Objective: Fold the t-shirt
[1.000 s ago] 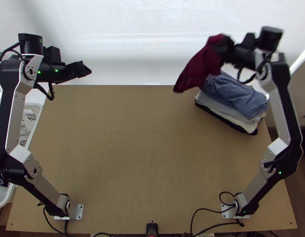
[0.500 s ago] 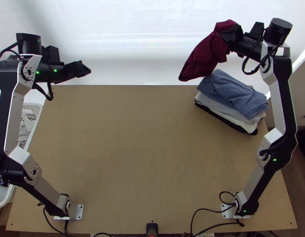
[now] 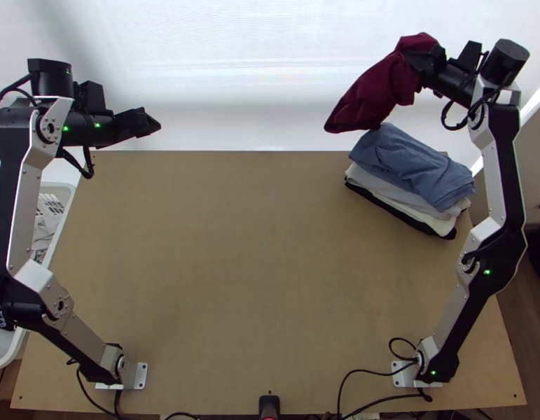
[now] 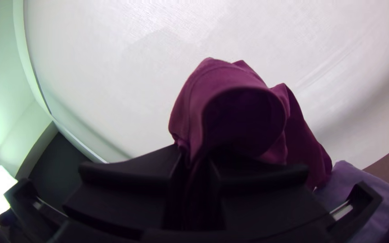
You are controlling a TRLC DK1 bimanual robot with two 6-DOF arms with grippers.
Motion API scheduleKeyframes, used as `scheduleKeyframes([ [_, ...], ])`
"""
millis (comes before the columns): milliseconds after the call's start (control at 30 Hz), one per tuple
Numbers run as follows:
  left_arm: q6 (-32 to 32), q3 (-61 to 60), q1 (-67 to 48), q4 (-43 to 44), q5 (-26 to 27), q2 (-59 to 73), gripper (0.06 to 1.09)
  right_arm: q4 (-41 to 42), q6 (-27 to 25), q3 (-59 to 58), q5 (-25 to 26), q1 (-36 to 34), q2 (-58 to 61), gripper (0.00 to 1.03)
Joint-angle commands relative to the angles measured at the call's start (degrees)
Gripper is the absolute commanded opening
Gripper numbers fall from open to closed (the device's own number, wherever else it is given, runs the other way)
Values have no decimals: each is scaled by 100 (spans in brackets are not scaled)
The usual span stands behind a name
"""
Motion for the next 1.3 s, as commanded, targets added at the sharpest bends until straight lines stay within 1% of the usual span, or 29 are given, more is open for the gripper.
scheduleKeyframes([
  [0,-34,207,-34,2,43,-121,105,378,98,215,-99,-107,-28,3],
  [167,-70,216,-113,37,43,-112,105,430,98,241,-90,-151,-54,3],
  [267,-113,233,-140,54,43,-103,105,149,98,162,-125,-213,-28,3],
  [467,-157,251,-166,72,43,-112,105,-334,45,-49,-363,-511,-107,3],
  [533,-166,251,-157,89,43,-121,105,-668,-8,-22,-459,-608,-177,3],
  [600,-166,251,-157,89,43,-130,105,-1239,-184,-5,-477,-661,-248,3],
  [800,-184,251,-166,98,43,-139,105,-2742,-1010,-31,-459,-802,-415,3],
  [900,-193,242,-201,98,43,-139,105,-3340,-1405,-75,-283,-845,-520,3],
  [1000,-193,242,-210,98,43,-139,105,-3823,-1775,-119,42,-898,-599,3],
  [1167,-193,251,-219,98,43,-165,105,-4298,-2196,-260,754,-1083,-705,3],
  [1267,-193,242,-210,98,43,-174,105,-4553,-2425,-330,1096,-1250,-722,3],
])
